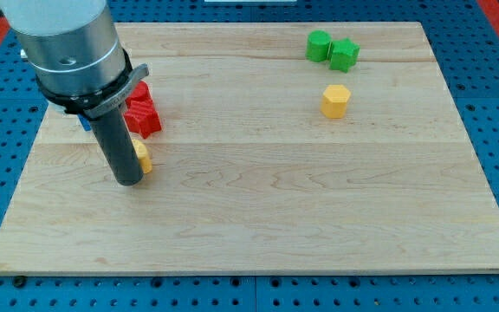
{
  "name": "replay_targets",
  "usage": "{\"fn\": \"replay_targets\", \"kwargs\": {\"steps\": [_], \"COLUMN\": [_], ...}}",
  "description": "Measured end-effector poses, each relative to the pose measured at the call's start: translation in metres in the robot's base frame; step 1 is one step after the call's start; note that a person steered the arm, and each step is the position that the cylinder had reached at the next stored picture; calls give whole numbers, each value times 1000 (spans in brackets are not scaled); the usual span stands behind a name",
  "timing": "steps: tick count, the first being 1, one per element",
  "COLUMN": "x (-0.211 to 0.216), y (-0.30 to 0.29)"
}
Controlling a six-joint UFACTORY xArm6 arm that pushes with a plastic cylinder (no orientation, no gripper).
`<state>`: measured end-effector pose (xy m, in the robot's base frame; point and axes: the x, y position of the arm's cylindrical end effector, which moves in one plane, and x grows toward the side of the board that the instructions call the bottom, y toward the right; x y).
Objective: Move the yellow hexagon to the right of the yellow heart
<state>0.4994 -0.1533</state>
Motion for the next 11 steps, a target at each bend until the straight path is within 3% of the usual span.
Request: {"fn": "replay_targets", "kwargs": {"steps": [1, 2, 3, 4, 5, 6, 8, 11], "x": [0, -31, -101, -132, -187, -165, -70, -67], "y": [44, 155, 177, 176, 219, 268, 256, 255]}}
